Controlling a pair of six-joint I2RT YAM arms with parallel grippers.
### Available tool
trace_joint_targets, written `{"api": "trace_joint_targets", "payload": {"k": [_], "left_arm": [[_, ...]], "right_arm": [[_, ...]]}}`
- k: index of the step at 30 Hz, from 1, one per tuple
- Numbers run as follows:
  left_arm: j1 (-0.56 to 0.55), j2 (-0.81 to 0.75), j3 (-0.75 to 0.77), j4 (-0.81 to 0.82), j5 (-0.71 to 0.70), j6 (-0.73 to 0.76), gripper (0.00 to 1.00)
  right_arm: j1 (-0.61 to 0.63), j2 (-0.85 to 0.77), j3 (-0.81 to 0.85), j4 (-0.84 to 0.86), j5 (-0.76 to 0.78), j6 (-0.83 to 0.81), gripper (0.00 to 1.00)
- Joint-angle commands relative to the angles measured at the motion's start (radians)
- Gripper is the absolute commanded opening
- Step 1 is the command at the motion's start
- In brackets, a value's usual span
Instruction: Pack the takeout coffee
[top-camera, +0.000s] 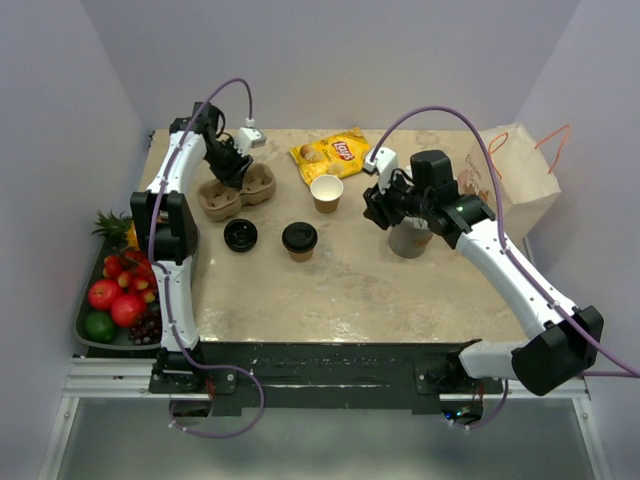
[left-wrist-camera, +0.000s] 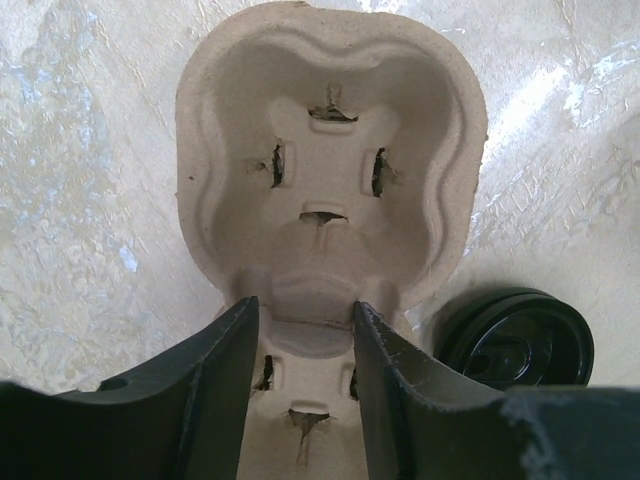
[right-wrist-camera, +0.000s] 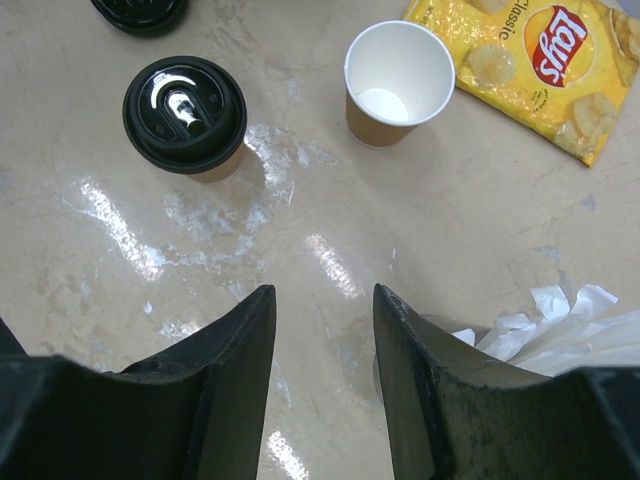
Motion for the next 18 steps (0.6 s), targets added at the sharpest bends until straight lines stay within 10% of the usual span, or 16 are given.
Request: {"api": "trace_joint_targets", "payload": {"k": [1, 18], "left_arm": [[0.012, -0.009, -0.006, 0.012, 0.008, -0.013, 0.46], [0.012, -0.038, 0.004, 0.020, 0.044, -0.005, 0.19]], "right_arm": [[-0.004, -0.002, -0.005, 0.023, -0.029, 0.000, 0.47], [-0.004, -0.009, -0.022, 0.035, -0.024, 0.001, 0.47]]}}
